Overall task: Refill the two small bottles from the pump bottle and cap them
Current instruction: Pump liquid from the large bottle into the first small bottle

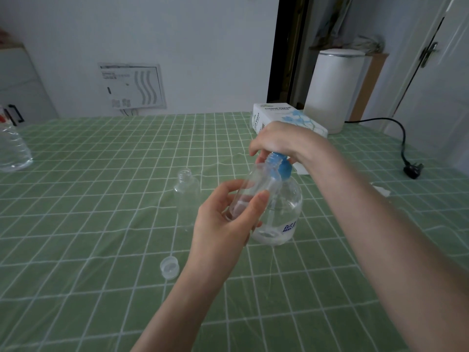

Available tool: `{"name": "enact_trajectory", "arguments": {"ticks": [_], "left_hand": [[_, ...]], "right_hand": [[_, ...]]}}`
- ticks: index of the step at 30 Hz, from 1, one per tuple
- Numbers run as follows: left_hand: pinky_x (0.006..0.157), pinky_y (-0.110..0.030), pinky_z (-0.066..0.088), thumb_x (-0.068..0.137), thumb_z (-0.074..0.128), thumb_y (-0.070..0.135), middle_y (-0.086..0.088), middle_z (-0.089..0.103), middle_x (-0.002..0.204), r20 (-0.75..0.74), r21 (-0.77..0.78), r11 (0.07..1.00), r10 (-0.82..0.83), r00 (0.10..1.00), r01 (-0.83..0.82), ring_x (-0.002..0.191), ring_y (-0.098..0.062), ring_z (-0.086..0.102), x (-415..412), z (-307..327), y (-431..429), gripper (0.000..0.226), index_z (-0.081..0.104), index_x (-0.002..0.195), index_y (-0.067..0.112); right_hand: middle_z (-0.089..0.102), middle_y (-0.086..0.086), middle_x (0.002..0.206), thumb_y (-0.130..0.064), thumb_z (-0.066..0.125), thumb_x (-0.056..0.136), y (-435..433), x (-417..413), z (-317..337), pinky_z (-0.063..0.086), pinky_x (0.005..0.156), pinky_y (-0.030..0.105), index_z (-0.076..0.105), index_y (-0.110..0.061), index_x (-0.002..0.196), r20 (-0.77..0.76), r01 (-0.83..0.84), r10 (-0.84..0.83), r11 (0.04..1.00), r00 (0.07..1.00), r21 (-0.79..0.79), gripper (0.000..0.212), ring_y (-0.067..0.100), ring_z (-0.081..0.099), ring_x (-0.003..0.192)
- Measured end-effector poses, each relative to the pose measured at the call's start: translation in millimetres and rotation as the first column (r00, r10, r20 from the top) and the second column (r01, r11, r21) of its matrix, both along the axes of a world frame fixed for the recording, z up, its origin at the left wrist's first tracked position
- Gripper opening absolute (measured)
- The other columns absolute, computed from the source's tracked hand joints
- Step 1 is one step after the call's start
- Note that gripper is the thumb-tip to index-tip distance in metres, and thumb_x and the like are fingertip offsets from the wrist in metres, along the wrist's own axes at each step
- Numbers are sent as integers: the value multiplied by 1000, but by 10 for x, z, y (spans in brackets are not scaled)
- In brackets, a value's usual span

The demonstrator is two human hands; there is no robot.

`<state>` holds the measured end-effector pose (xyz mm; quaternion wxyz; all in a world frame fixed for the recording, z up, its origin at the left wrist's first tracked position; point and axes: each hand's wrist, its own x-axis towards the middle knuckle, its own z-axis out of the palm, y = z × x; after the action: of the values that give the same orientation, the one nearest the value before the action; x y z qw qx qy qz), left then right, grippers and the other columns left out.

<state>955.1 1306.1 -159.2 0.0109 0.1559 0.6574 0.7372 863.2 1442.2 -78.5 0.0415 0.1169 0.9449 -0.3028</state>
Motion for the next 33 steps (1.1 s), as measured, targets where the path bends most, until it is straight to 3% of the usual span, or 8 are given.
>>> {"name": "enact_trajectory", "arguments": {"ticks": [5,7,10,13,23,30,33], "left_hand": [[44,-12,41,64,65,45,11,70,72,5,-13,1000,9,1000,-9,56,-6,64,0,-13,-9,33,66,91,25],[43,-12,41,63,66,45,12,70,71,7,-9,1000,7,1000,-7,56,-6,64,3,-8,0,32,66,90,27],[43,-12,41,64,65,45,13,70,71,3,1,1000,0,1000,0,55,-6,64,0,6,6,31,66,89,28],[44,-12,41,64,65,45,13,70,71,-5,4,1000,-4,1000,4,56,-5,64,2,15,1,30,66,90,30],[42,-13,41,63,65,46,10,69,71,-4,-3,1000,0,1000,0,56,-7,64,-4,-7,-6,33,66,90,26],[42,-13,40,62,66,47,9,70,73,5,-2,1000,11,1000,-11,56,-7,64,-5,-24,-1,31,67,87,29],[43,-12,41,64,67,45,10,70,72,0,15,1000,5,1000,-5,56,-7,64,1,-9,8,26,67,86,32]], "right_hand": [[70,16,116,-20,60,87,1,-16,-64,51,95,43,64,-4,115,0,-1,1,1000,1000,-16,33,26,64,91],[71,16,115,-21,60,87,17,-17,-45,51,93,42,64,-5,115,-10,-9,8,1000,1000,-10,33,28,67,97],[72,14,112,-25,59,89,42,-31,19,48,80,33,65,-8,115,-55,-23,23,1000,998,-2,32,23,62,91],[72,13,113,-25,57,89,42,-39,53,44,76,32,64,-8,116,-77,-33,34,999,996,13,33,20,54,82],[70,14,118,-22,60,88,13,-6,-20,49,96,42,64,-8,120,-1,-31,31,999,1000,-14,36,30,64,113],[69,13,115,-26,61,88,21,-3,-45,51,93,42,65,-11,116,-6,-38,38,999,999,-32,32,32,65,107],[71,11,113,-28,60,89,41,-12,8,49,82,35,65,-12,116,-37,-44,43,999,998,-29,32,28,64,108]]}}
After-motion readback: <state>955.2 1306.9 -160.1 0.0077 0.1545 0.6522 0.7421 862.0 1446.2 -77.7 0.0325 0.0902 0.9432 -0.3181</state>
